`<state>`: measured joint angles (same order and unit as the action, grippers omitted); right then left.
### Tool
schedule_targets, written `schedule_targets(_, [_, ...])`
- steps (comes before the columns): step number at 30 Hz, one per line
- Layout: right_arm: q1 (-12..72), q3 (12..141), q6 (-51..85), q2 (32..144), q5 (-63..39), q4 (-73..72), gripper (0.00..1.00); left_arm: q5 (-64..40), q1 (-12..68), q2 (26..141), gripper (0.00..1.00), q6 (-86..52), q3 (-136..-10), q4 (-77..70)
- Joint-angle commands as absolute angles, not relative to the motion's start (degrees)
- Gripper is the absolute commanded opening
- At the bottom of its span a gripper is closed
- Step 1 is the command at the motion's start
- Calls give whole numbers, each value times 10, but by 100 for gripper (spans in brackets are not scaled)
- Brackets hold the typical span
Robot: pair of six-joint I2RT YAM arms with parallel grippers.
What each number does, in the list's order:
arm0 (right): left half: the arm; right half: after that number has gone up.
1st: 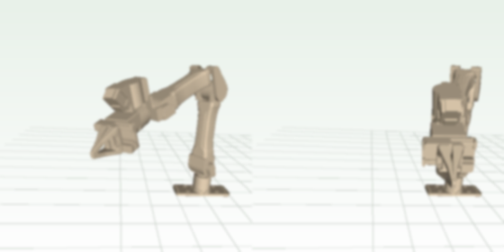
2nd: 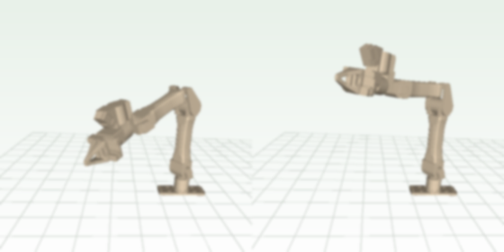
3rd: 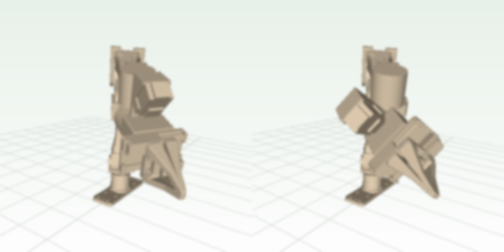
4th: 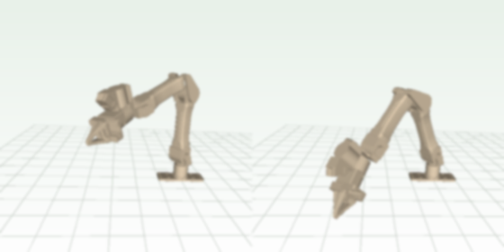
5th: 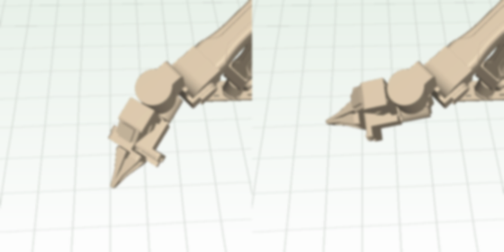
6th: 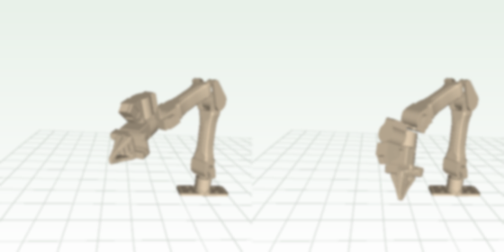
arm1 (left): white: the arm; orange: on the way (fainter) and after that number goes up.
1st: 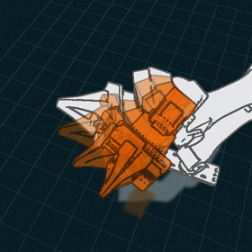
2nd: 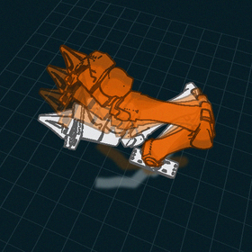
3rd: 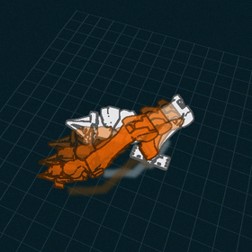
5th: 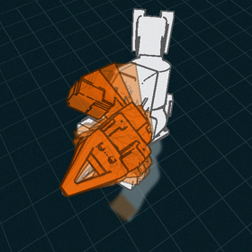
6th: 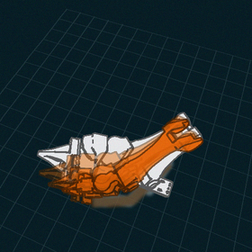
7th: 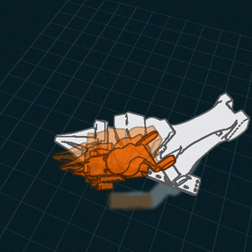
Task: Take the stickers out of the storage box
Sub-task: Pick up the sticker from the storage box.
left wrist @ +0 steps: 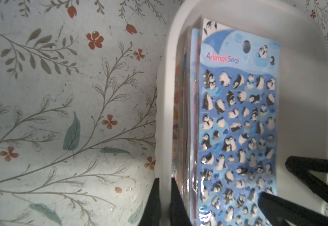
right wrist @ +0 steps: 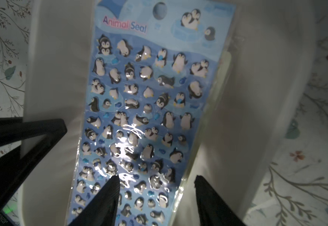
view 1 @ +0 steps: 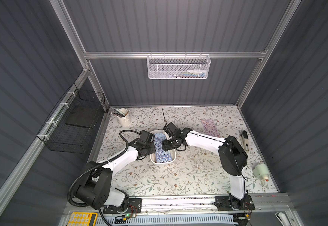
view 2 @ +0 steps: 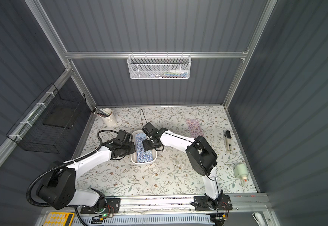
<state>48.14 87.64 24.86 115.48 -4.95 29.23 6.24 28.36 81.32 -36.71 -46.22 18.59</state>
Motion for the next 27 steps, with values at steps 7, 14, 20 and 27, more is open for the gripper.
schedule_targets(7, [476, 895, 269, 1185, -99, 272, 62, 67, 285, 811, 0, -370, -461, 162])
schedule_targets(14, [470, 877, 274, 1163, -120, 249, 60, 66, 285, 818, 0, -365, -462, 161])
schedule_targets(20, [468, 861, 287, 1143, -162, 226, 57, 62, 285, 830, 0, -365, -465, 156])
schedule_targets(27, [468, 849, 291, 1118, -185, 200, 52, 62, 285, 833, 0, -363, -468, 158])
